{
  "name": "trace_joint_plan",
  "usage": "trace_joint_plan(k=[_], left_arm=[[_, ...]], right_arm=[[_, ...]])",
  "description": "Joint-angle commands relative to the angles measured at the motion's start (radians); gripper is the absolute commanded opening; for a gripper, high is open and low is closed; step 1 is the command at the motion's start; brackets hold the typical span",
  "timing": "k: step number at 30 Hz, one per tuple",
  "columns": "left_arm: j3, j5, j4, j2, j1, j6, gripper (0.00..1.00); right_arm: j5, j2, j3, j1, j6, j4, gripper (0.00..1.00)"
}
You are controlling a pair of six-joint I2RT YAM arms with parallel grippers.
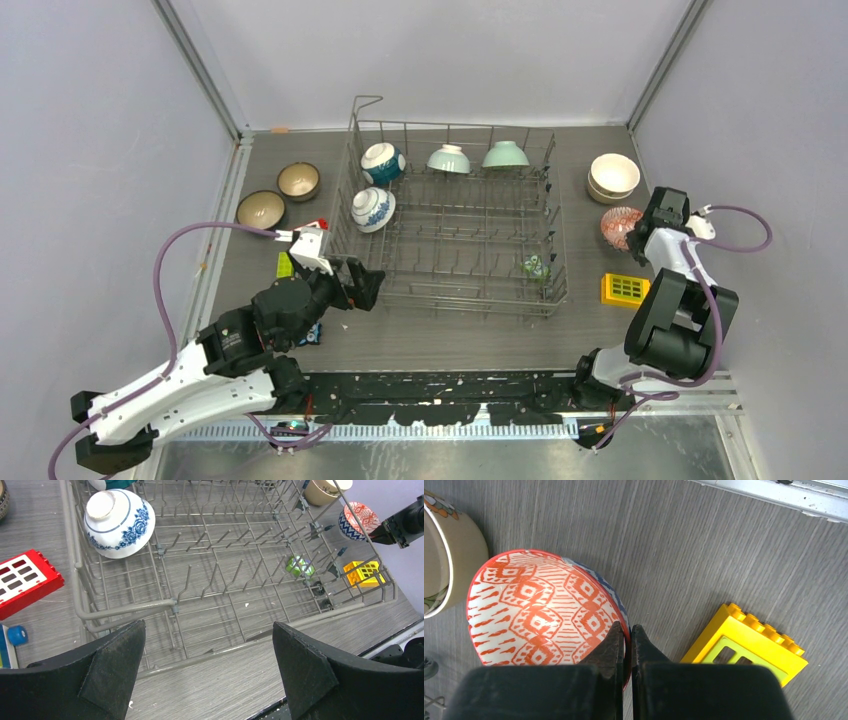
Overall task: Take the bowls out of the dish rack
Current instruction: Place the bowl at the center of the board.
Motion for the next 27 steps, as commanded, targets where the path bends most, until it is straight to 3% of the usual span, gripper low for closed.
trace_joint_plan(k=[1,27], left_arm=[[-0.003,-0.024,0.012,-0.003,-0.002,-0.022,0.99],[-0.012,-0.021,0.012,0.015,-0.002,-0.03,0.99]], right_arm=[[-0.001,0.011,-0.004,-0.006,-0.002,0.08,0.01],[-0.009,0.065,-0.019,-0.009,-0.014,0.109,0.02]])
